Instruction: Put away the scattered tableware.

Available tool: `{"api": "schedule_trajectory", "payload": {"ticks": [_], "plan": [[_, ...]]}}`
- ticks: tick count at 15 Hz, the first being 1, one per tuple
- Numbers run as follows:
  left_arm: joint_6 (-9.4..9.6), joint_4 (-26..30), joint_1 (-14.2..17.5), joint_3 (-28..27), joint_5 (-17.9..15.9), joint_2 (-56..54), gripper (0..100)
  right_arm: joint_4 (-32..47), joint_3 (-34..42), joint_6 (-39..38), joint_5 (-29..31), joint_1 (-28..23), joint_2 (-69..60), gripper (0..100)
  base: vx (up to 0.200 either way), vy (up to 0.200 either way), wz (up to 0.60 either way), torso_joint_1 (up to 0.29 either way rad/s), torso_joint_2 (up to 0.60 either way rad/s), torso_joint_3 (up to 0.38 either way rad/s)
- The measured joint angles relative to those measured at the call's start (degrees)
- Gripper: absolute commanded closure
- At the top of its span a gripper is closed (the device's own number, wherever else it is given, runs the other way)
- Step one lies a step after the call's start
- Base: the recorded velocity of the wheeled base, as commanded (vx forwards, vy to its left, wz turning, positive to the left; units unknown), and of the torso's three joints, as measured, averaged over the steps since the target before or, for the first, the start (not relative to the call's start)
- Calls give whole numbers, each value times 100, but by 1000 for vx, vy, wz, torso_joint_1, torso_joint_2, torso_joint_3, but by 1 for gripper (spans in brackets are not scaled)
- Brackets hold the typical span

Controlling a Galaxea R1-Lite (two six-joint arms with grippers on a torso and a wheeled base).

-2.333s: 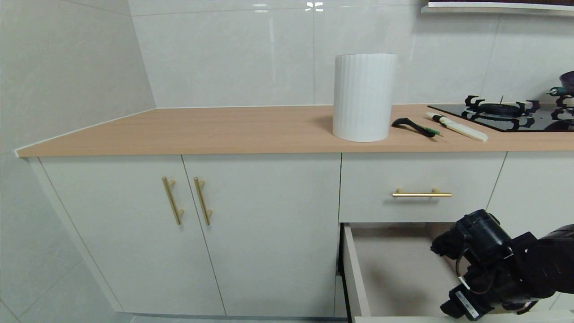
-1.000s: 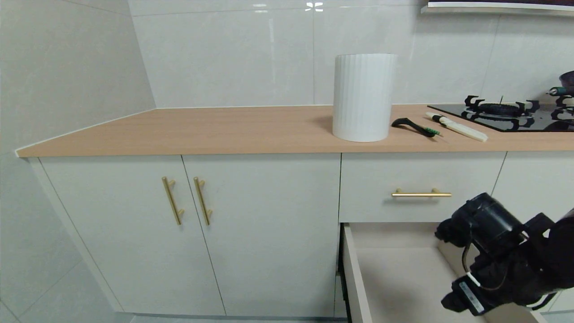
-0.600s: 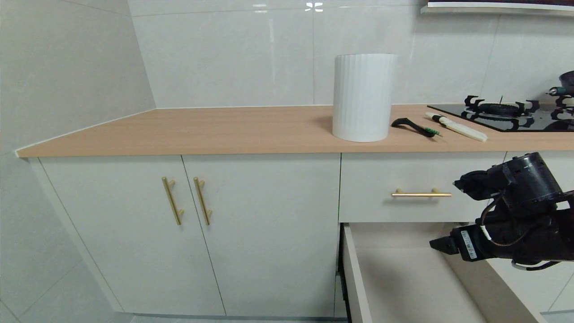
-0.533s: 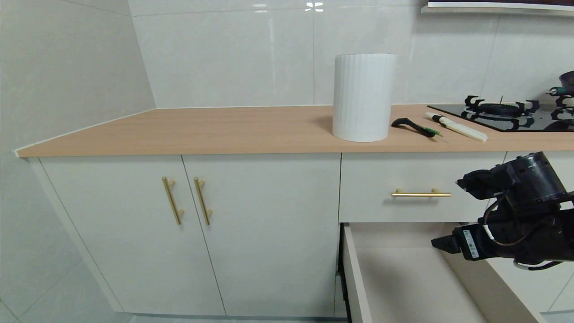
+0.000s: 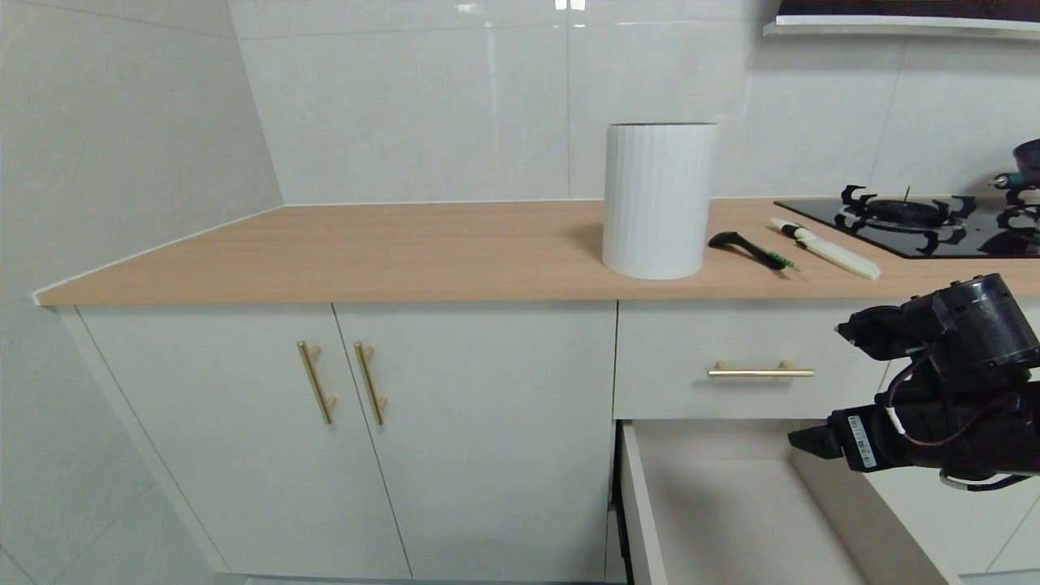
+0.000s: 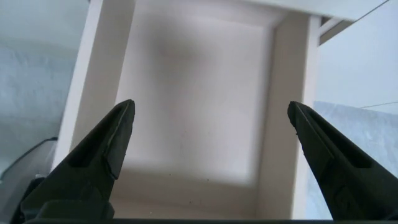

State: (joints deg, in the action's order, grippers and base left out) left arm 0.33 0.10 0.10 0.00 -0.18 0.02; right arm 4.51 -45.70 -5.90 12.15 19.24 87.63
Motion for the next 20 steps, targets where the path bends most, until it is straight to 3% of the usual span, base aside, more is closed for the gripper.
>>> {"api": "schedule_trajectory", "payload": {"ticks": [12, 17, 20], "plan": [[0, 0, -5, 0, 0, 0, 0, 5, 45, 11, -20, 24, 46, 0, 0, 0, 0, 186, -479, -280], [0, 0, -2, 0, 2, 0, 0, -480, 28, 13, -22, 30, 90, 0, 0, 0, 0, 38, -84, -45], [0, 0, -2, 0, 0, 0, 0, -708, -453, 32, -39, -72, 355, 0, 0, 0, 0, 0, 0, 0]]}}
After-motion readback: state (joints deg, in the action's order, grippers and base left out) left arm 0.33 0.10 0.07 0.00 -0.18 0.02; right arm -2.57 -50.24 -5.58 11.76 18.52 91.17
